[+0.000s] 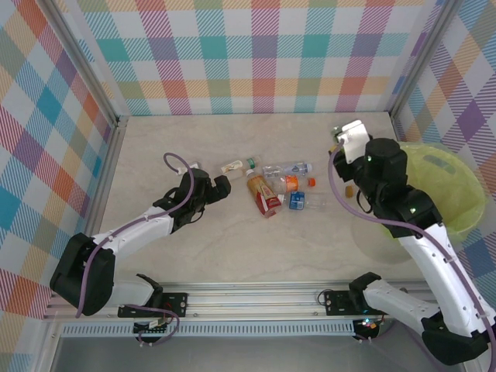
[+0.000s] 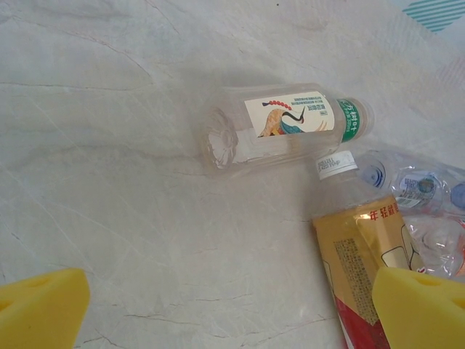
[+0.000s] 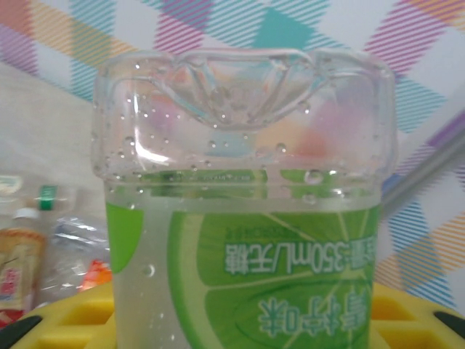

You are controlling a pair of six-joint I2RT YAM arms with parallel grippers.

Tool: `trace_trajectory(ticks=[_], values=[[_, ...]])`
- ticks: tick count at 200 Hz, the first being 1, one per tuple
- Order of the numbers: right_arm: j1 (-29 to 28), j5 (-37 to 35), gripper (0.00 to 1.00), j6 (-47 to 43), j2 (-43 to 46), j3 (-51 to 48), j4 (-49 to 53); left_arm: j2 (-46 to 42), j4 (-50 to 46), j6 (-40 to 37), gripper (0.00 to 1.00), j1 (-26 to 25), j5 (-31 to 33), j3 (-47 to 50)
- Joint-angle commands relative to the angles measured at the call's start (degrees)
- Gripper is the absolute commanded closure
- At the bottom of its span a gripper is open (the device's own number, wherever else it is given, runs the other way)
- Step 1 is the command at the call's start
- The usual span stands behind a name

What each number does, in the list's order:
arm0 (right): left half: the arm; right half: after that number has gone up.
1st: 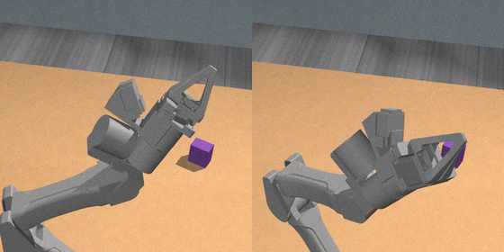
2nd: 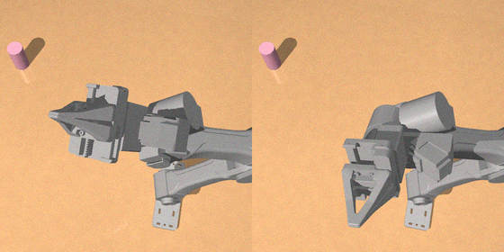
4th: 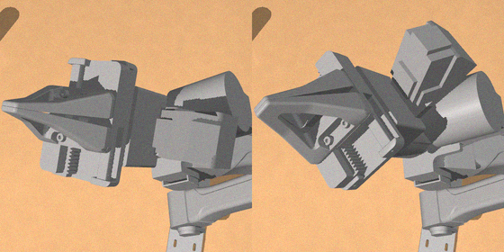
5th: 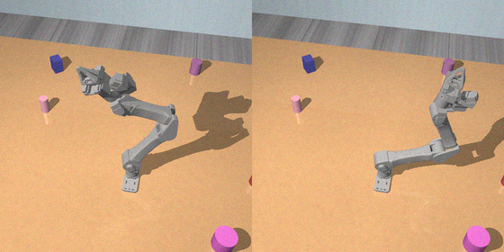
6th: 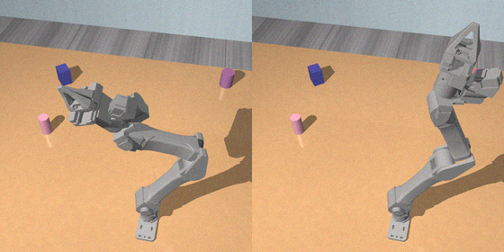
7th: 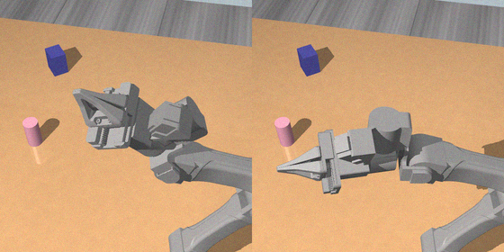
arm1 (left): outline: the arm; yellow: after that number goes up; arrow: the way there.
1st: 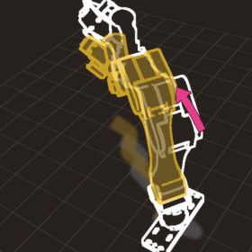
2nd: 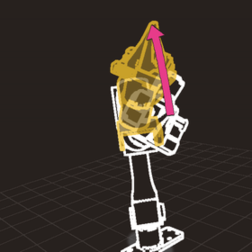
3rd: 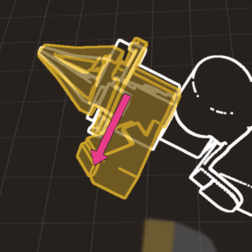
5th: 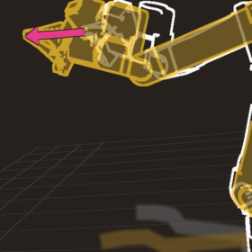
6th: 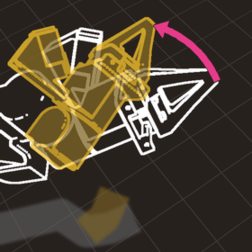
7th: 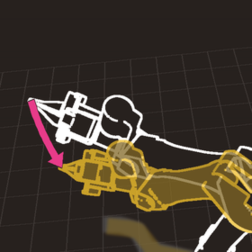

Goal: Put the plastic bottles in the bin

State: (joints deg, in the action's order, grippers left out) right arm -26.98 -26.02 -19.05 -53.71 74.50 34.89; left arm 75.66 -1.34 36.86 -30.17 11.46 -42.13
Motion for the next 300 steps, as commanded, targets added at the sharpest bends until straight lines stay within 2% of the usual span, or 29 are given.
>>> trace_trajectory(ticks=[1, 70, 96, 120, 136, 158, 192, 209, 261, 300], values=[[4.51, -3.75, 0.56, -3.07, 1.36, 1.96, 0.92, -0.96, 0.67, -0.35, 0.0, 0.73, -0.13, 0.23], [25.73, -5.93, 0.58, -2.07, 3.44, -1.07, -4.14, -2.09, 0.07, -0.96, 0.0, 0.9, 0.39, 0.48], [34.69, -6.96, 0.59, -4.53, 2.47, -4.33, -7.96, -2.14, 0.2, -1.35, 0.0, 1.04, 0.49, 0.58], [41.87, -10.5, 0.53, -4.68, -0.27, -5.11, -8.06, -1.32, 0.82, -1.99, 0.0, 1.33, -0.14, 0.08], [43.23, -10.65, 0.42, -5.63, -0.32, -6.38, -9.7, -0.05, 0.99, -3.07, 0.0, 1.66, -1.14, -1.03], [43.61, -15.9, 0.16, -4.93, -2.11, -5.64, -7.13, 1.82, -0.04, -5.15, 0.0, 2.13, -1.67, -3.35], [43.63, -15.75, 0.0, -2.99, -0.65, -6.11, -6.13, 2.77, -0.24, -7.82, 0.0, 2.66, -1.66, -5.06], [43.66, -14.97, 0.0, -1.38, 1.21, -6.28, -6.06, 2.83, -0.26, -8.77, 0.0, 2.92, -1.91, -5.57], [43.61, 0.27, 0.0, 5.59, 3.66, -4.55, 0.91, 4.26, -0.52, -11.23, 0.0, 3.28, -4.58, -6.98], [43.67, 11.26, 0.0, 8.52, 4.35, -5.04, 2.38, 5.32, -1.71, -12.17, 0.0, 3.29, -5.72, -7.83]])
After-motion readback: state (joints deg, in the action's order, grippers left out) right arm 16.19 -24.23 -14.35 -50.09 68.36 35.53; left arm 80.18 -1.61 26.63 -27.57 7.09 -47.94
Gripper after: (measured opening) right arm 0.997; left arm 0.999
